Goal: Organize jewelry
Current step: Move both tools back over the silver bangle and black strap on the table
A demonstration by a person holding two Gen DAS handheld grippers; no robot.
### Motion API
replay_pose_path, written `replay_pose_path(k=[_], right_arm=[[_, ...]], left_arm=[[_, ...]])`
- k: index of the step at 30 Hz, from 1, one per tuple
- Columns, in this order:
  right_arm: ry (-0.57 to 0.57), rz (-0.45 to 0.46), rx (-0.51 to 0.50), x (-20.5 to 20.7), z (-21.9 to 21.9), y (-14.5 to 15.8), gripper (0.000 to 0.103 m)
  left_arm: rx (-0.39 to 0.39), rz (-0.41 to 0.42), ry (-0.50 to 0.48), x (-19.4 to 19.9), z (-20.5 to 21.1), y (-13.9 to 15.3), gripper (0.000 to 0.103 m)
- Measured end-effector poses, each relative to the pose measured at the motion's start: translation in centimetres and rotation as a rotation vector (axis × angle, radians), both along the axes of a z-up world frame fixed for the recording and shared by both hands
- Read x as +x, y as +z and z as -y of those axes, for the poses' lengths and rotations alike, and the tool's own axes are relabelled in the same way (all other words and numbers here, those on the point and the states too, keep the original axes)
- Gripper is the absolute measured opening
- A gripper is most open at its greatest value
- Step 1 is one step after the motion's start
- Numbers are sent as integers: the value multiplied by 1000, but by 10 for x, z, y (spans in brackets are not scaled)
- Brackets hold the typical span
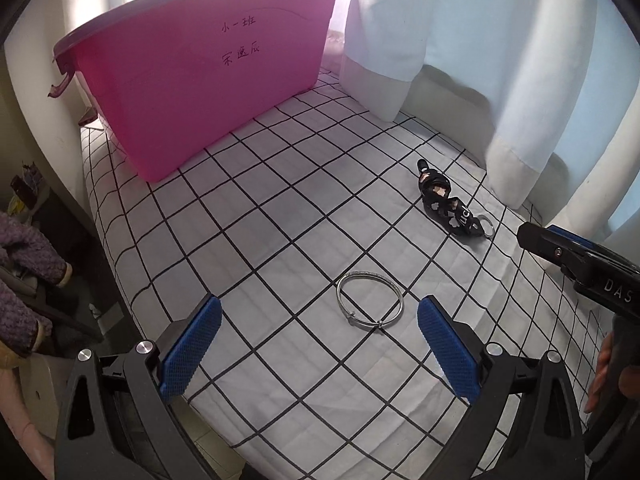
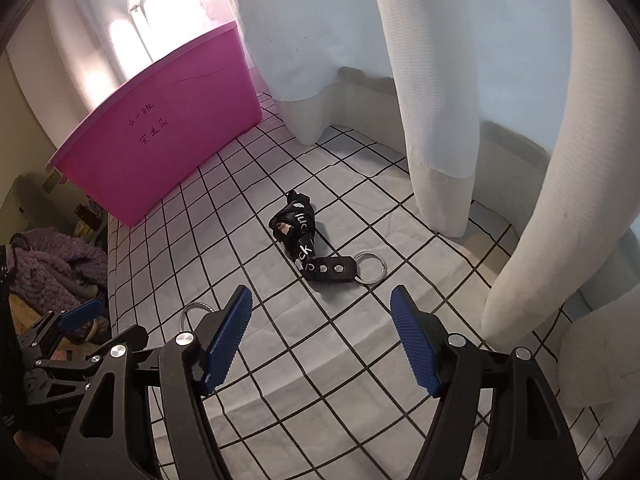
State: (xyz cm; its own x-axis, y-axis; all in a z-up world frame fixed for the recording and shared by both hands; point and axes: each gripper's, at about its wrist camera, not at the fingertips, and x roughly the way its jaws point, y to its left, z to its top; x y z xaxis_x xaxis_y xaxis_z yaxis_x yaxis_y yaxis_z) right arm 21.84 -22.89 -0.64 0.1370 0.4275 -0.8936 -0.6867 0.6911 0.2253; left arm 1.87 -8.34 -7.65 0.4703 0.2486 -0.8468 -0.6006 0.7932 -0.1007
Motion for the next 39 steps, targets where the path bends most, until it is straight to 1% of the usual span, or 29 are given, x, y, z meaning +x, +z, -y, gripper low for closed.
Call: replay_pose_path(k=[6,14,18,22,27,34,36,39], right_arm=[[131,4,-2,16,-13,-24,69],[206,4,21,27,-24,-42,69],[241,14,16,28,-31,-48,69],[254,25,10,30,-33,-52,69],[278,16,12,34,-40,-57,69],[352,70,-41,27,-52,-65,69],[361,85,-61,25,-55,-68,68],[366,114,-69,23,-57,-71,68]], left_arm=[[-11,5,124,5,11,-18,97],[0,0,218,17,20,-36,97],[-9,-13,237,21,26,-44,97],[-2,-18,257,24,31,-49,97],[18,-50,282,29,29,-54,97],[54,-60,298,32,31,-56,97],[71,-69,295,33,32,-58,97],[75,-67,298,33,31,-58,97]])
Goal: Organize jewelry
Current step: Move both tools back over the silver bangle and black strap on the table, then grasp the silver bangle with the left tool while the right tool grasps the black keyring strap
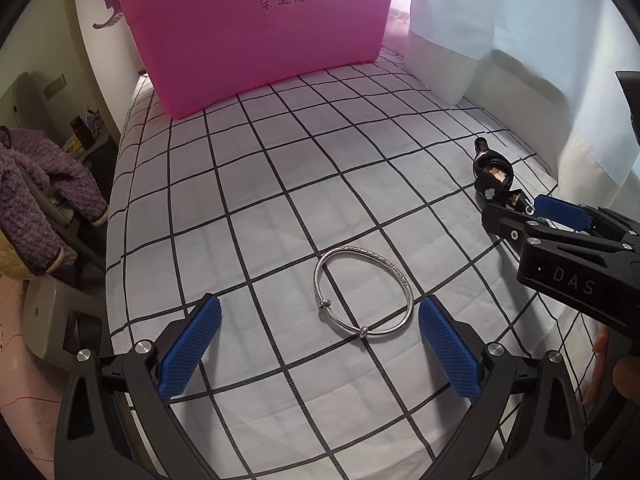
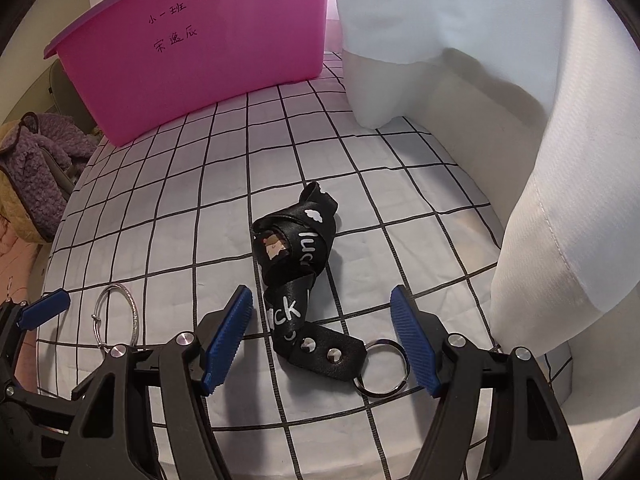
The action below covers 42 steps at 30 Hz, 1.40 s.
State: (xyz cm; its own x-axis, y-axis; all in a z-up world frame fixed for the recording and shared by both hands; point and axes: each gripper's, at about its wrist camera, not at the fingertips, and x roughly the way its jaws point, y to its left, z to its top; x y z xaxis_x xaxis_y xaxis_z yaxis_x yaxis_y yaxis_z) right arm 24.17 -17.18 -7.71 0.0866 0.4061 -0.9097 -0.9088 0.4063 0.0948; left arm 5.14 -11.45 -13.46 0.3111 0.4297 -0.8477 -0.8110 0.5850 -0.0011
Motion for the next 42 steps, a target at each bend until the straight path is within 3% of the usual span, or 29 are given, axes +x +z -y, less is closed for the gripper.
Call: replay_pose_path(k=[7,10,13,15,18,19,22,34,42], right_arm=[[7,23,22,-4,-2,-5,68],[9,28,30,-7,0,-5,67],[28,34,43,-14,2,-2,56],[45,41,48,-19,-1,-1,48],[70,48,57,-28,-2,1,30],[77,54,57,-31,-3,1,22],[81,56,59,-36,-4,2,14],[-75,-123,161,-26,19,22,8],[-142,-133,182,-33,39,48,8]], left_arm=[[14,12,12,1,-7,-1,97],[25,19,5,-2,-4,0,92],[31,30,-7,-2,-2,3,80],[37,36,-12,-2,-3,5,64],[44,45,-25,-4,-5,6,50],[44,50,-30,-4,-6,6,50],[53,51,-47,-5,-4,6,50],[50,87,-67,-21,-5,26,50],[66,134,-108,-30,-2,62,50]])
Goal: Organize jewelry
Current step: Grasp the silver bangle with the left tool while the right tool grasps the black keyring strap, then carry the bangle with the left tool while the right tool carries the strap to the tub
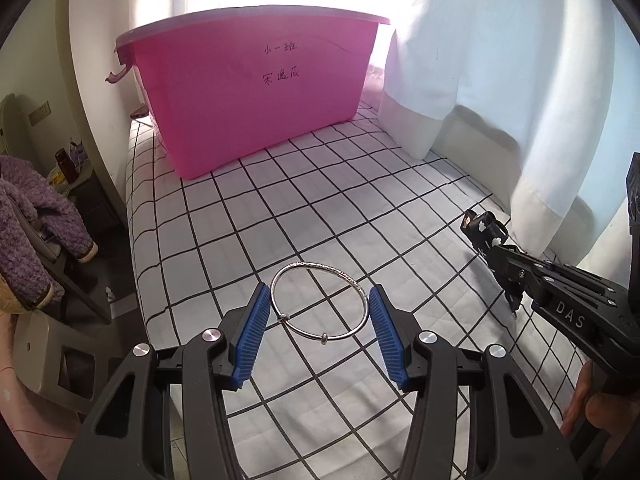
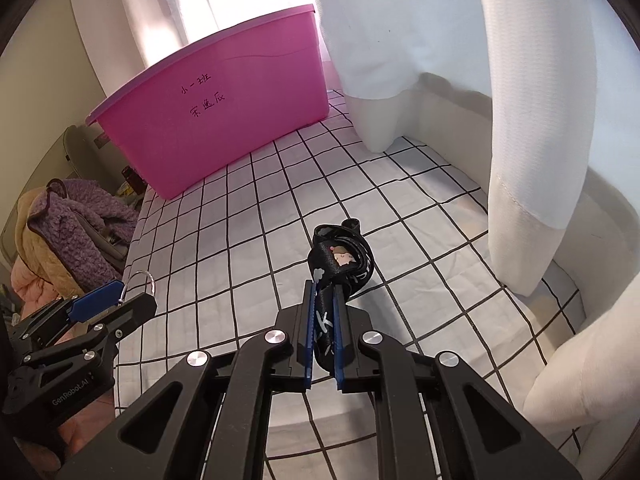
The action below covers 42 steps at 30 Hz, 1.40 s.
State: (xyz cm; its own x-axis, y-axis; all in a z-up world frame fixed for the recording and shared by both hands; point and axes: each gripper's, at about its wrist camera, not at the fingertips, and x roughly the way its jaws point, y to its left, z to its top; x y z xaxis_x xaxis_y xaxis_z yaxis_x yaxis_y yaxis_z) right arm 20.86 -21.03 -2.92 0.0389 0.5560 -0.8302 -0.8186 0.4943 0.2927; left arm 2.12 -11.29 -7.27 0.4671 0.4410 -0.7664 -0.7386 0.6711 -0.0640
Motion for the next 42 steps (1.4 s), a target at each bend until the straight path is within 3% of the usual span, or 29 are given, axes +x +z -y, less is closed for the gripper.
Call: replay_pose_path(k=[12,19,25,30,35,42], right_arm=[[-43,18,85,-13,14,74,8],[-57,46,150,-14,-8,118,8],[-103,101,179,-13,-55,140,8],[-184,85,190,-6,-108,145,8],[-226,102,202,-3,-169,149,8],[-205,116,185,-6,-253,151,8]], left_arm=[[37,66,-67,-14,-3,86,50],[69,132,-85,-17,-32,137,50],[104,180,-131,-12,-89,165,50],[108,176,-194,-1,-159,177,50],[143,161,-253,7,-223,178,50],[109,152,-286,17,-302,169,50]])
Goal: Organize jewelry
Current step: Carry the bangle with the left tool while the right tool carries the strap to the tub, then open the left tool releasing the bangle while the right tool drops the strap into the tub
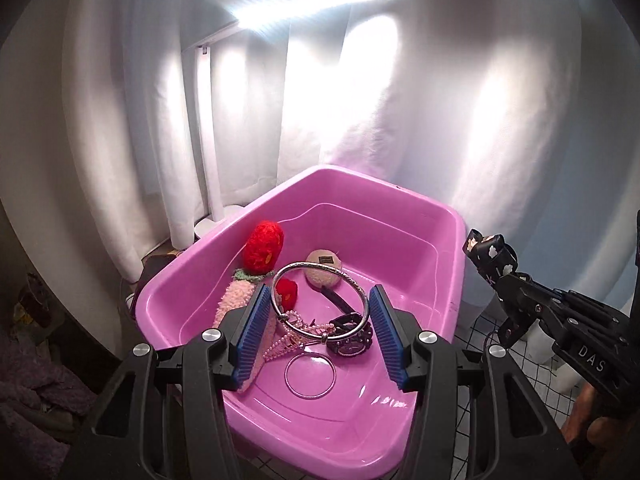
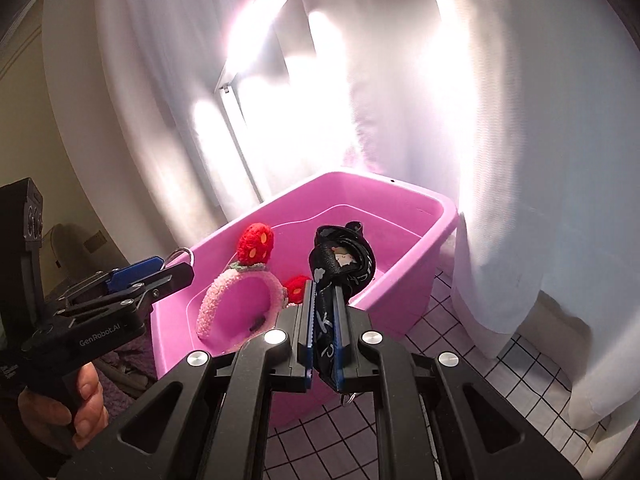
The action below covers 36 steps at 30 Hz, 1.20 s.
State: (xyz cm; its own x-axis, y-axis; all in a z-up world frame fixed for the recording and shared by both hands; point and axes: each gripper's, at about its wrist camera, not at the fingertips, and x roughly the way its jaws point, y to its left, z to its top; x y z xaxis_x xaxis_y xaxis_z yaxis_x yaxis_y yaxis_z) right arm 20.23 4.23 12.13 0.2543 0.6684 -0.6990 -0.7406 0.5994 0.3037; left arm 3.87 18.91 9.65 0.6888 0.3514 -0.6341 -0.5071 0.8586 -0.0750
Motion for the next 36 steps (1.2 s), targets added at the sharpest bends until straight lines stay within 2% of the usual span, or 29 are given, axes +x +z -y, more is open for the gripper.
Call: replay_pose_path(k=[8,15,21,22,23,24,25,26,29,36], right_arm=[[57,-70,-52,18,-78,-15,8],[75,-175,-115,40,-115,-43,8],[77,-254,-222,52,-136,-69,8],[71,-263,-240,54,-137,-72,10],[66,-271,-260,57,-141,-77,24],[59,-276,-273,58,-141,-79,35],[47,-271,-275,59,-140,-79,53],[36,-260,-271,59,-138,-77,55],[22,-222,-279,59,-132,-71,55],[-10,-198,-269,53,-117,-65,57]], left_arm=[[-81,-66,3,18,-52,-20,50],[-193,-149,17,36,-79,-46,50],[-247,-238,7,50,-85,-63,52],[-249,-248,12,51,-86,-65,52],[-249,-253,15,51,-85,-65,59],[-247,-254,18,50,-85,-65,73],[-242,-250,28,49,-85,-63,80],[-237,-242,38,48,-85,-62,88],[-229,-246,49,46,-87,-61,92],[-235,-275,77,43,-87,-66,92]])
